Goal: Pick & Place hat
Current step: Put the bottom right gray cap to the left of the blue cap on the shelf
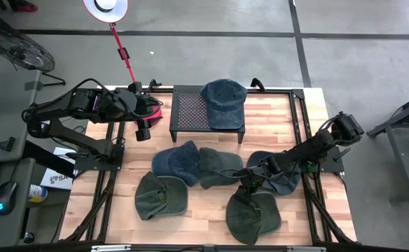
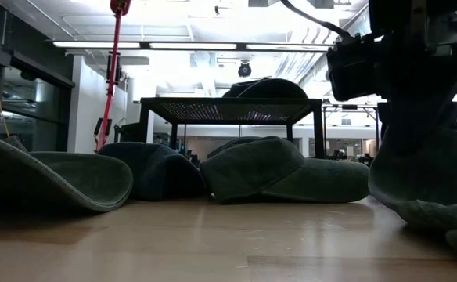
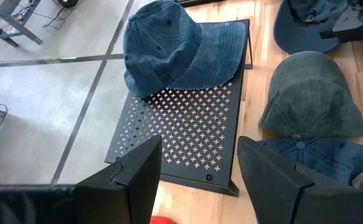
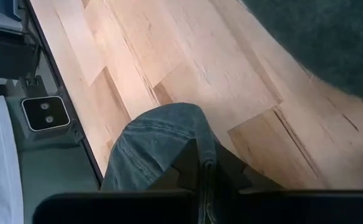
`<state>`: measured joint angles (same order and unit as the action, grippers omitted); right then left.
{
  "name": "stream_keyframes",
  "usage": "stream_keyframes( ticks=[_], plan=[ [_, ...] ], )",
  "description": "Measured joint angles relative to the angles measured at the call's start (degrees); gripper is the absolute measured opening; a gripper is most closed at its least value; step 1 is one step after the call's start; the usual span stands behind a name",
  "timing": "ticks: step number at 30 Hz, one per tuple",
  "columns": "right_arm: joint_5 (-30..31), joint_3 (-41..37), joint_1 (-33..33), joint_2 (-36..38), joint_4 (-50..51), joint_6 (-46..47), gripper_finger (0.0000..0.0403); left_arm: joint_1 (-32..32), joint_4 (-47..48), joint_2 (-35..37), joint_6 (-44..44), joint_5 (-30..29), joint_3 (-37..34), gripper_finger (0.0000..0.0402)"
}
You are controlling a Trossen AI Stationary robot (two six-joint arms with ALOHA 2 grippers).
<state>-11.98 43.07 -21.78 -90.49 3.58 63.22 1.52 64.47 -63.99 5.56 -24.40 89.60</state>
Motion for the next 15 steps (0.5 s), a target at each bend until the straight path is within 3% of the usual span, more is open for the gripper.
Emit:
stream_keyframes(
  ticks=[15],
  plan=[
    [5.64, 0.07, 0.02, 15.95, 0.09, -6.46, 0.0003, -0.02, -1.58, 0.0, 0.15, 0.07, 0.0, 0.0204]
  ],
)
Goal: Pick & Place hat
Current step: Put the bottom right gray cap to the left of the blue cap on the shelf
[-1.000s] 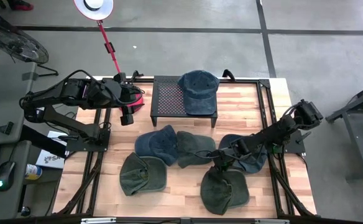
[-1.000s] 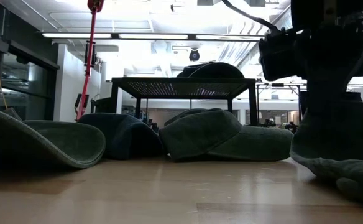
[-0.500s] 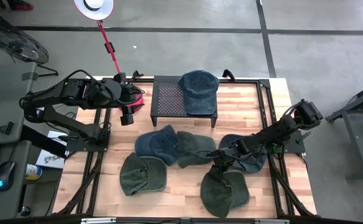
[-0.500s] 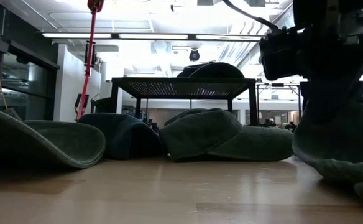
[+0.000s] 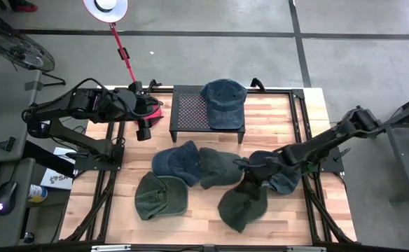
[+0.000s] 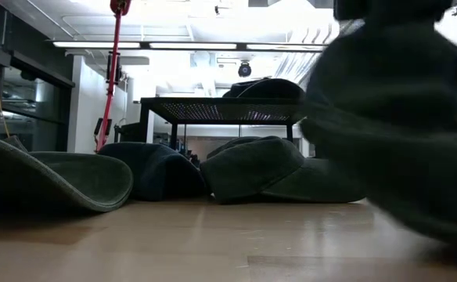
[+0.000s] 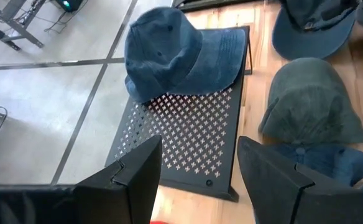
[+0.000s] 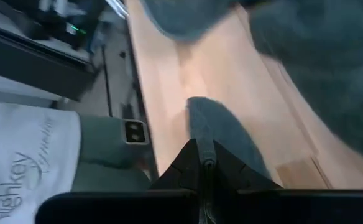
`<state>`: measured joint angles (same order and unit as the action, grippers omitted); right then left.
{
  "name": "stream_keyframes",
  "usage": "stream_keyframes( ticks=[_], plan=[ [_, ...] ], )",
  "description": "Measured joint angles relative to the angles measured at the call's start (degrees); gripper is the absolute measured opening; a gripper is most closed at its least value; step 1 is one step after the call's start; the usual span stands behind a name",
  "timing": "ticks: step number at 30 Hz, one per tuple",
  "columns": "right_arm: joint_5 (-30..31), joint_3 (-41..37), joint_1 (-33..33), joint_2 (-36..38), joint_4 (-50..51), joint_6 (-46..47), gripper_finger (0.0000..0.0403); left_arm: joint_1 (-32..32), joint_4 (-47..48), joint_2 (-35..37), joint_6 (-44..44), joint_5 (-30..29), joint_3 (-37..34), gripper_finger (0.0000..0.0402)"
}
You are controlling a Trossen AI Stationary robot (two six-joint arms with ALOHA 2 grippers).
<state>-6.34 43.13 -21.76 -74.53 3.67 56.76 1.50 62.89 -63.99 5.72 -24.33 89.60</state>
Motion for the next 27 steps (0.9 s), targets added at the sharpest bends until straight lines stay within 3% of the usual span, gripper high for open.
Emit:
stream_keyframes(
  ticks=[13, 27],
  plan=[
    [8.98, 0.0, 0.0, 14.25, -0.29, -13.57, 0.0003, 0.0, -6.4, 0.0, -1.31, 4.4, 0.0, 0.0204],
    [12.64, 0.04, 0.76, 24.8, -5.39, -31.46, 0.0003, 0.0, -22.37, -5.09, -1.91, 8.65, -0.02, 0.0204]
  ],
)
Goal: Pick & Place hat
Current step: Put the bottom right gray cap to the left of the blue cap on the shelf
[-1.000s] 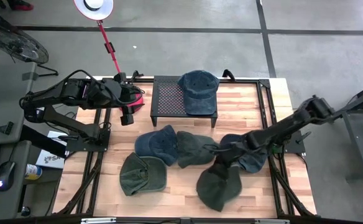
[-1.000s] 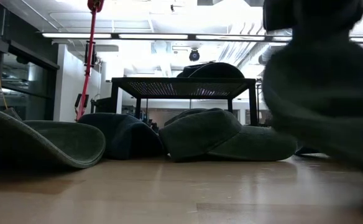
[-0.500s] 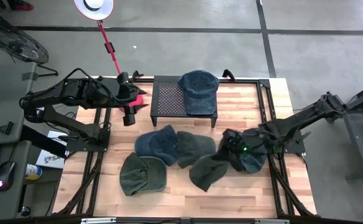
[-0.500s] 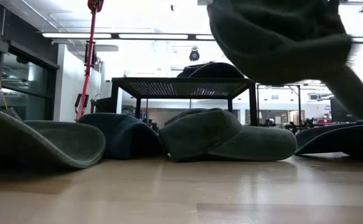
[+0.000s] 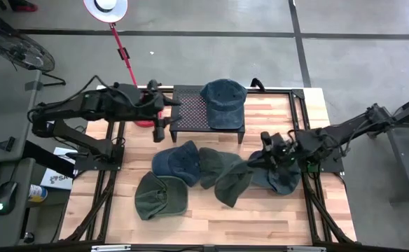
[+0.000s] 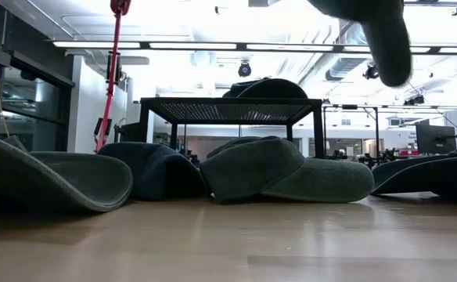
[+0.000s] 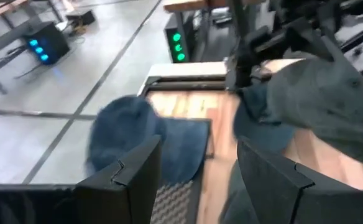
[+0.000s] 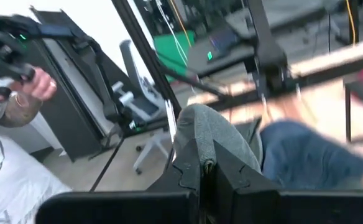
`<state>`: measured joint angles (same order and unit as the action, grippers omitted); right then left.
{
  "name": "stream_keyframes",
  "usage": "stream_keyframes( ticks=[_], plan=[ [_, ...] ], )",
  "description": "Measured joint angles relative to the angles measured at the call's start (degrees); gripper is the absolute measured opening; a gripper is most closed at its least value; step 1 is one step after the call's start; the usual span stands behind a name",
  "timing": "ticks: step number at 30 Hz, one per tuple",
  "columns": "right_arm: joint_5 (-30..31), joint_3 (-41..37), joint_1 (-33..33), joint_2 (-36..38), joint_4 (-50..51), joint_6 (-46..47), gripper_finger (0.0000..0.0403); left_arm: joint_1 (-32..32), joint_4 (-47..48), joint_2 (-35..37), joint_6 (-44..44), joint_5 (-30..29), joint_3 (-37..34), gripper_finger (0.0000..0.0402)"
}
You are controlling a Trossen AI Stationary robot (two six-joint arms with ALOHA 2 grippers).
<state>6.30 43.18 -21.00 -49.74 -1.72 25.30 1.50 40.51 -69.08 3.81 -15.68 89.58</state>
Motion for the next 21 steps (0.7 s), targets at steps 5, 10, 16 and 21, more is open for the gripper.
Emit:
stream_keyframes(
  ticks=[5, 10, 16, 21],
  plan=[
    [-2.83, 1.84, 1.5, 1.93, -0.69, -6.68, 0.0003, 0.03, -4.56, -3.72, -0.58, 1.38, 0.0, 0.0204],
    [-8.8, 6.56, 3.58, 1.8, 0.01, -14.28, 0.0003, 0.02, -7.98, -5.46, -2.74, 1.4, 0.02, 0.0204],
    [-17.0, 13.51, 7.15, 1.34, 0.73, -23.11, 0.0003, 0.02, -12.77, -6.09, -4.4, 4.93, -0.02, 0.0204],
    [-28.16, 19.3, 10.58, 0.14, 0.62, -28.7, 0.0003, 0.02, -19.44, -6.67, -5.55, 8.39, 0.04, 0.0204]
  ],
)
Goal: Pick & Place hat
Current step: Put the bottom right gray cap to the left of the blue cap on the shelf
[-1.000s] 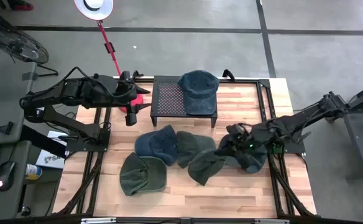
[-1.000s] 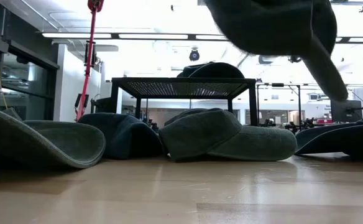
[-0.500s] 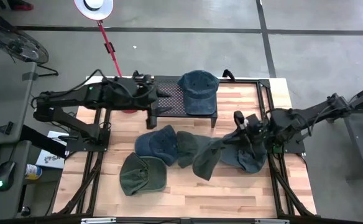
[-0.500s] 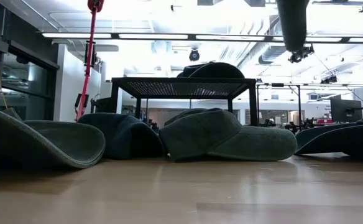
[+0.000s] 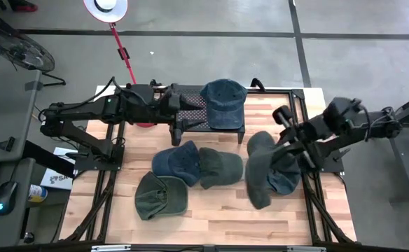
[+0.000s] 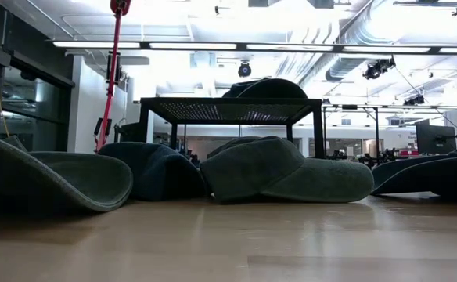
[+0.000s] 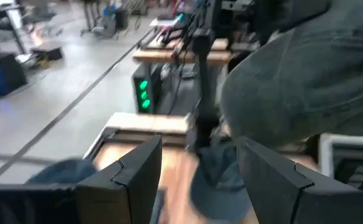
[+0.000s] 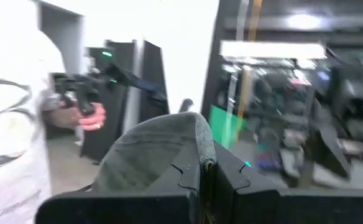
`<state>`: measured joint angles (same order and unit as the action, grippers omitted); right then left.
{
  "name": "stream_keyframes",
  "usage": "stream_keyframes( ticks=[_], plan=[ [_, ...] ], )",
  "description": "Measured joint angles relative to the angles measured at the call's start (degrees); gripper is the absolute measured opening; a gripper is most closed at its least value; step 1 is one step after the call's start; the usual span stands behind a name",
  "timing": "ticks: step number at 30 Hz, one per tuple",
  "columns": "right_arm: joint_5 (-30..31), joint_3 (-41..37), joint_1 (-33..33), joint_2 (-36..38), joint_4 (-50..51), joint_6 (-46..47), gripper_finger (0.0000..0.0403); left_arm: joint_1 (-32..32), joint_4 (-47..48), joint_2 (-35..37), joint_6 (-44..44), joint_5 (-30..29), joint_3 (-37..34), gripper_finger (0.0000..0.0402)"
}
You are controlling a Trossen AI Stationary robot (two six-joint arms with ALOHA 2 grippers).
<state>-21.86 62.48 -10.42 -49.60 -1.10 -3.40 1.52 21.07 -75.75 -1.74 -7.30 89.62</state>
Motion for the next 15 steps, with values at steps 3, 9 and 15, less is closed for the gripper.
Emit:
stream_keyframes(
  ticks=[3, 9, 15],
  plan=[
    [-7.14, 3.6, 2.11, -1.87, -0.04, -1.79, 0.0003, 0.0, -2.91, -0.81, -0.76, 2.31, -0.09, 0.0204],
    [-20.68, 10.28, 6.28, -7.86, -0.02, -2.05, 0.0003, 0.0, -10.12, -4.05, -3.06, 6.26, 0.09, 0.0204],
    [-31.87, 19.25, 8.33, -15.25, -0.16, -1.34, 0.0003, 0.0, -13.17, -6.77, -4.76, 9.99, -0.17, 0.0204]
  ],
)
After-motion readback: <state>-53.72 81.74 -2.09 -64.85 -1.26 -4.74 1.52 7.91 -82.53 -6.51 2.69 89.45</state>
